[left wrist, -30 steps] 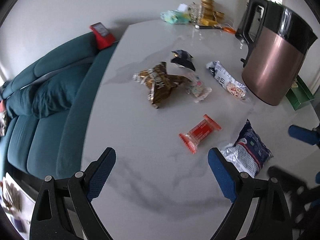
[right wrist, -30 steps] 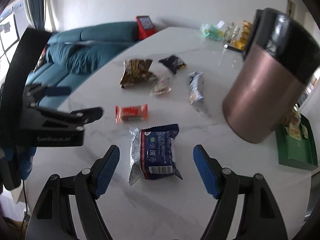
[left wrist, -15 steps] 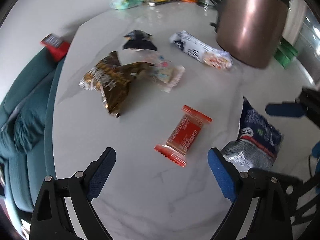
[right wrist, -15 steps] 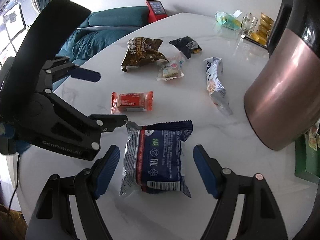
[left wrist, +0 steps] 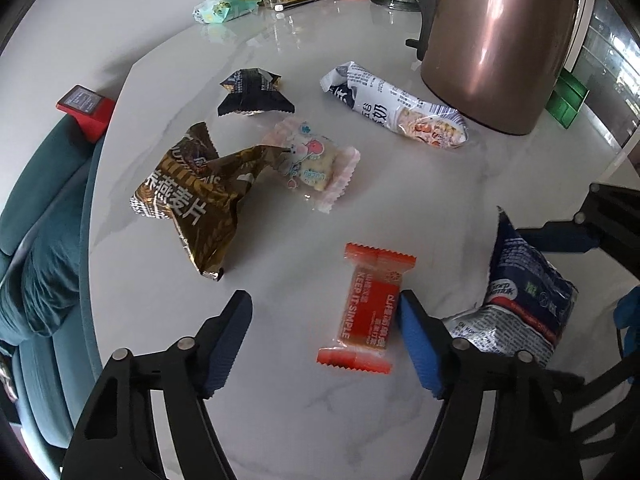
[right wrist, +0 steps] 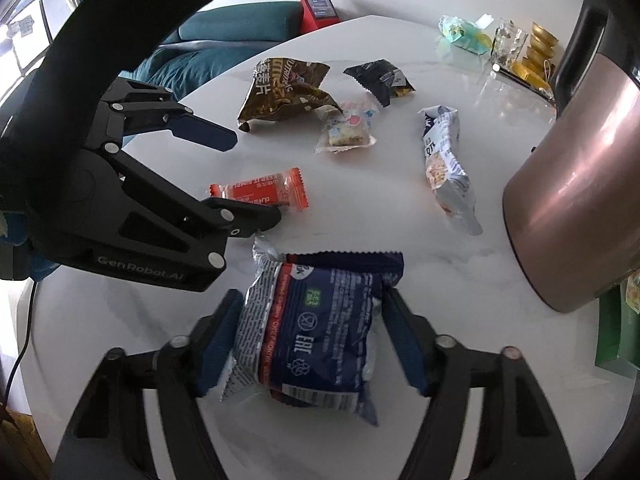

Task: Organize snacks
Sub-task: 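Grasp the blue biscuit pack with the right tool while the left tool grasps the red candy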

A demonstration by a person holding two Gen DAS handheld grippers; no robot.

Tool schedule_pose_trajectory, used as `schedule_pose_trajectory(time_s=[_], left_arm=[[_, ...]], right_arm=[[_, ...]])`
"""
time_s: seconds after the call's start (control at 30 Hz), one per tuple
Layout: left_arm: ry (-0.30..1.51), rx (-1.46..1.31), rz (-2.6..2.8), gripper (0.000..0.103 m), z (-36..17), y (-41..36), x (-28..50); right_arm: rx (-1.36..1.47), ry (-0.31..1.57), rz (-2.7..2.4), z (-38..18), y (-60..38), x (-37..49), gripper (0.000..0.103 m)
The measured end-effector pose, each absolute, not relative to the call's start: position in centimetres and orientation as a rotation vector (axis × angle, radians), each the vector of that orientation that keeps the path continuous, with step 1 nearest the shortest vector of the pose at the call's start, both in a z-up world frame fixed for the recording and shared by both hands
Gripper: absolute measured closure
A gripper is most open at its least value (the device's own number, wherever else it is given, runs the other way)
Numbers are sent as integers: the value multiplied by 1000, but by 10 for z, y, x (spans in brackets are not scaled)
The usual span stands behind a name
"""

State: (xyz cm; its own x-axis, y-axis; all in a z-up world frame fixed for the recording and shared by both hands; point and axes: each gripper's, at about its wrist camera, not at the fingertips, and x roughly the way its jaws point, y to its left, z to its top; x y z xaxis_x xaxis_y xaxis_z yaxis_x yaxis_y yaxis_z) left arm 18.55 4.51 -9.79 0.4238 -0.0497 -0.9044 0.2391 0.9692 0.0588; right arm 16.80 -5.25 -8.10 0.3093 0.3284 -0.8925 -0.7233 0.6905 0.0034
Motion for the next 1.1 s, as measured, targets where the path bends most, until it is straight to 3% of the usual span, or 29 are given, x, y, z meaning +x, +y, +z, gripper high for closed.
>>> schedule_pose_trajectory(time_s=[0.43, 0.67, 1.1], left_arm=[[1145, 141, -209, 43, -98, 45, 194], [1149, 149, -220, 59, -95, 38, 189], [1194, 154, -222, 59, -93, 30, 189]], right_arm=[[-421, 1031, 732, -80, -58, 171, 0], [-414, 1028, 735, -79, -58, 172, 0], [-385, 1021, 738, -79, -61, 173, 0]])
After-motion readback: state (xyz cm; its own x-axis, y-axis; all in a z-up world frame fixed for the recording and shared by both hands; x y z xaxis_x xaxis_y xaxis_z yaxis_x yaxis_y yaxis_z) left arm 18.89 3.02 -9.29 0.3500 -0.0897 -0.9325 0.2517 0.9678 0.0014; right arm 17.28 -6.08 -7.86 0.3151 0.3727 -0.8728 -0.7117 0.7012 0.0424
